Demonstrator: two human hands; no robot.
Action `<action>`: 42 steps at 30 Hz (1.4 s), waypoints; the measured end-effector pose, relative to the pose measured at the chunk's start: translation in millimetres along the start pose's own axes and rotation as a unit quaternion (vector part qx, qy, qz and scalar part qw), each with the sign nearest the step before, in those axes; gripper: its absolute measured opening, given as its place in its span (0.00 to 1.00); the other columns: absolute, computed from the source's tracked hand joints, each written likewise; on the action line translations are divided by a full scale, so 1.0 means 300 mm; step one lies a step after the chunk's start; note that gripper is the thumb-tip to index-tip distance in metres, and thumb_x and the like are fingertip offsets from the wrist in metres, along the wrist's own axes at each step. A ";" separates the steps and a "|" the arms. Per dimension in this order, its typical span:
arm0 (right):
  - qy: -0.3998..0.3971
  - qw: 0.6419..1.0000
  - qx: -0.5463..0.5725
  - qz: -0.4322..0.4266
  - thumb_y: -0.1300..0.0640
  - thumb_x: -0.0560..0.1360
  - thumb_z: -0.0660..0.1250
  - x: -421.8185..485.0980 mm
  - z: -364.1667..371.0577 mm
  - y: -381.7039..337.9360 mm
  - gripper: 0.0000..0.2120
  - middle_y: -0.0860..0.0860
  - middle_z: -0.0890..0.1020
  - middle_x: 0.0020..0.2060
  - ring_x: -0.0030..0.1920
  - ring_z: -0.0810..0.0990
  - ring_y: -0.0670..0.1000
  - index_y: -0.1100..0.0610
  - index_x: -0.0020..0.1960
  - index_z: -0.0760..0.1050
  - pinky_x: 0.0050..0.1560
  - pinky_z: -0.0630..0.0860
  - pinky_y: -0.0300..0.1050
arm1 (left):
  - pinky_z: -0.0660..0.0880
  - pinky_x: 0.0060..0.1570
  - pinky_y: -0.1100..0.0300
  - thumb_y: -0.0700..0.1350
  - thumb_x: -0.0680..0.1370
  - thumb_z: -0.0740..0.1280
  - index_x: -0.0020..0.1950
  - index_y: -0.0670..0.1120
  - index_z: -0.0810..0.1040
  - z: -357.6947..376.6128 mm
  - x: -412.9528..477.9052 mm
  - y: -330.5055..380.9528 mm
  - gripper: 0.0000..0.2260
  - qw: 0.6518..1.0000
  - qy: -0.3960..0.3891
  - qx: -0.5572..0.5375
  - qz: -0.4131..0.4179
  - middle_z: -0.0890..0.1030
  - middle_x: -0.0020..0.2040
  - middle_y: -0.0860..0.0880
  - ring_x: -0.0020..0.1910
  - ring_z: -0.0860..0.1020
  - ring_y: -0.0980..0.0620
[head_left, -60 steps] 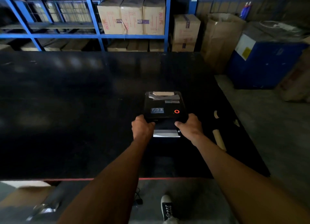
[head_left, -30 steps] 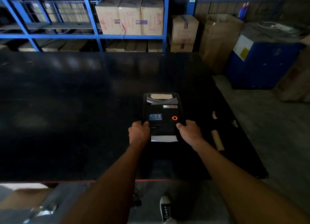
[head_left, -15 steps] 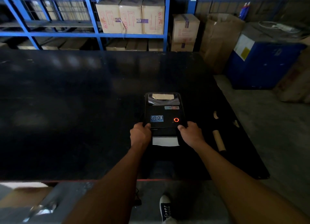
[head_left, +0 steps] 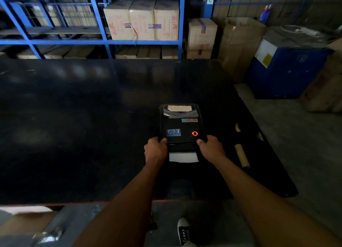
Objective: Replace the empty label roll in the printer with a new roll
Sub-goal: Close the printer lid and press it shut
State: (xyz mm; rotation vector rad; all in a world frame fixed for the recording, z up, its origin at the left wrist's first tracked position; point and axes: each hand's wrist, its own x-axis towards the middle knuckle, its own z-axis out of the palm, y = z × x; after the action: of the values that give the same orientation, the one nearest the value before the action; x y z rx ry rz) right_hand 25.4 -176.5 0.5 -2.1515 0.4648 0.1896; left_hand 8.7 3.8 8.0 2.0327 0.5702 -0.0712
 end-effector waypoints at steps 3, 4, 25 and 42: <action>0.002 1.000 0.013 0.008 0.54 0.76 0.66 0.009 0.000 -0.007 0.14 0.59 0.82 0.55 0.56 0.80 0.60 0.59 0.58 0.78 0.56 0.76 0.50 | 0.77 0.52 0.53 0.47 0.80 0.64 0.59 0.39 0.78 -0.004 0.015 0.007 0.14 1.000 0.007 -0.007 -0.014 0.81 0.56 0.38 0.51 0.80 0.44; 0.006 1.000 0.016 0.010 0.54 0.75 0.67 0.012 -0.001 -0.007 0.12 0.59 0.83 0.53 0.54 0.81 0.60 0.59 0.56 0.79 0.56 0.78 0.51 | 0.76 0.51 0.55 0.47 0.79 0.65 0.61 0.39 0.78 -0.006 0.020 0.009 0.15 1.000 0.008 -0.010 -0.020 0.81 0.57 0.39 0.52 0.79 0.45; -0.012 0.997 0.043 0.056 0.51 0.73 0.70 0.043 0.013 0.006 0.26 0.59 0.80 0.61 0.59 0.81 0.61 0.57 0.69 0.71 0.61 0.78 0.60 | 0.76 0.59 0.51 0.49 0.77 0.68 0.68 0.41 0.74 0.011 0.037 -0.011 0.21 0.998 0.019 -0.033 -0.053 0.79 0.61 0.39 0.59 0.79 0.42; -0.004 0.997 0.033 0.063 0.52 0.74 0.69 0.040 0.020 -0.002 0.29 0.57 0.79 0.64 0.59 0.81 0.59 0.56 0.72 0.67 0.60 0.78 0.59 | 0.75 0.59 0.52 0.49 0.78 0.68 0.66 0.41 0.75 0.005 0.038 -0.011 0.20 0.998 0.013 -0.027 -0.053 0.79 0.61 0.39 0.59 0.78 0.41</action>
State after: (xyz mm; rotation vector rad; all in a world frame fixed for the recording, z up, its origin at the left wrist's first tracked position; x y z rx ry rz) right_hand 36.7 -174.4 -6.3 -2.0573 0.5943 0.2486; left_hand 17.8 8.0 1.2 1.9536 0.6884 -0.0917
